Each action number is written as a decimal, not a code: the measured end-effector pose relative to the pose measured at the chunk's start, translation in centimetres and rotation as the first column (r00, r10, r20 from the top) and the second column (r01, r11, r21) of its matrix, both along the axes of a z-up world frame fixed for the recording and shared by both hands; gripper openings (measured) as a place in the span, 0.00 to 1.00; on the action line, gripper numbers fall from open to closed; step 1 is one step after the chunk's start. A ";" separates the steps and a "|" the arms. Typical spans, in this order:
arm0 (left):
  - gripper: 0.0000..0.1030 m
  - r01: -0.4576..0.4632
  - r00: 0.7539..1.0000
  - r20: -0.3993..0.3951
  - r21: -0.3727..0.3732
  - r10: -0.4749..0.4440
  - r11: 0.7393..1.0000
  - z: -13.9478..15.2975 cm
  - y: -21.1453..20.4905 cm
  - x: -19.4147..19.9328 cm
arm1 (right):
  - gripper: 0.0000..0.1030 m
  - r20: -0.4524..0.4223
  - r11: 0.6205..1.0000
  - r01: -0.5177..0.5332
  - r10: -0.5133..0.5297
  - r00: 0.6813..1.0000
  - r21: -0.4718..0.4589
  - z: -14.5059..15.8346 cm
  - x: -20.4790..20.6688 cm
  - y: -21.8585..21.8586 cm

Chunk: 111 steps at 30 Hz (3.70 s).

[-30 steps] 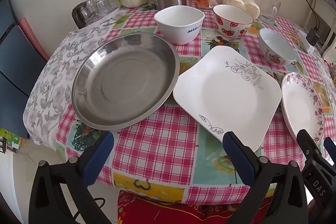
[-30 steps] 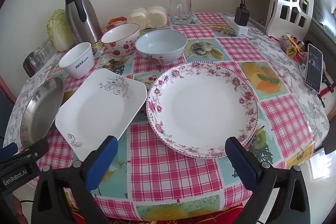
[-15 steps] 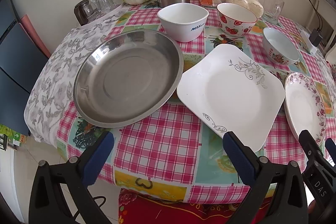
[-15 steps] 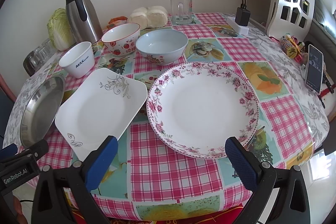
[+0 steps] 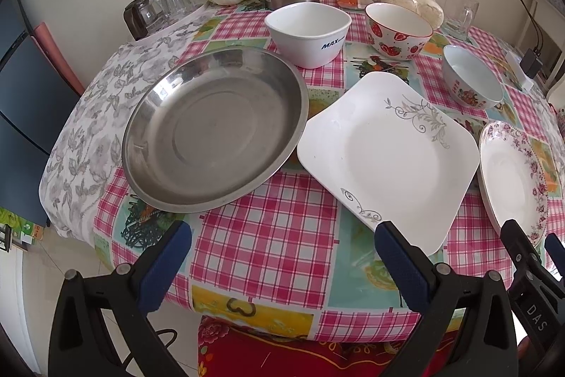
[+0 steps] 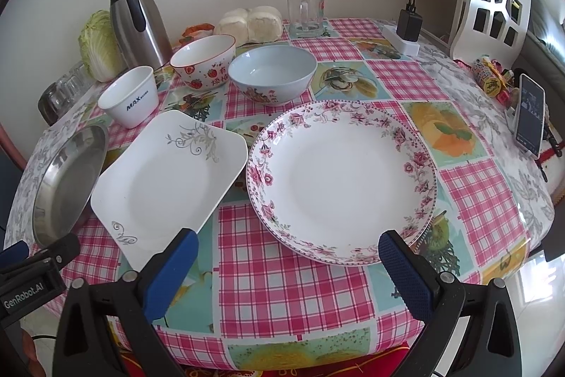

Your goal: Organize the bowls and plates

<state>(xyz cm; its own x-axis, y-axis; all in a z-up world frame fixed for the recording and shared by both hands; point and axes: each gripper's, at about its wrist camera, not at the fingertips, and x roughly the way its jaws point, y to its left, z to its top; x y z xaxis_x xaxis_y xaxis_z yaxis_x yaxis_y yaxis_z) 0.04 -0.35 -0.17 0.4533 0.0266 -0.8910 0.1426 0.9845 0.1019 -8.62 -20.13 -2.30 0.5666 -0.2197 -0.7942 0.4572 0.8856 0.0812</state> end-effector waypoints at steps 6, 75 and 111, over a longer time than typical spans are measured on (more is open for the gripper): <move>1.00 0.000 1.000 -0.006 0.000 0.000 1.000 -0.1 0.0 0.0 | 1.00 0.000 1.000 -0.001 0.001 1.000 0.000 0.0 0.0 0.0; 1.00 -0.437 0.871 0.057 -0.364 0.488 0.823 -2.2 18.0 2.8 | 1.00 0.155 0.963 -0.269 0.263 0.952 0.016 0.4 6.3 9.2; 0.81 -0.386 0.914 -0.022 -0.359 0.406 0.850 -6.7 21.1 10.4 | 0.53 0.129 0.859 -0.496 0.482 0.867 0.123 -2.5 20.7 14.3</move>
<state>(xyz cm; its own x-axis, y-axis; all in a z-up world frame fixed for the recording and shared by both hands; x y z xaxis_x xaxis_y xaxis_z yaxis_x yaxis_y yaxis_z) 10.39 20.74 -6.89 0.5170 -0.0938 -0.8508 -0.2624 0.9287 -0.2618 12.09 -5.87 -4.75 0.6410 0.2194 -0.7355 -0.0475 0.9678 0.2473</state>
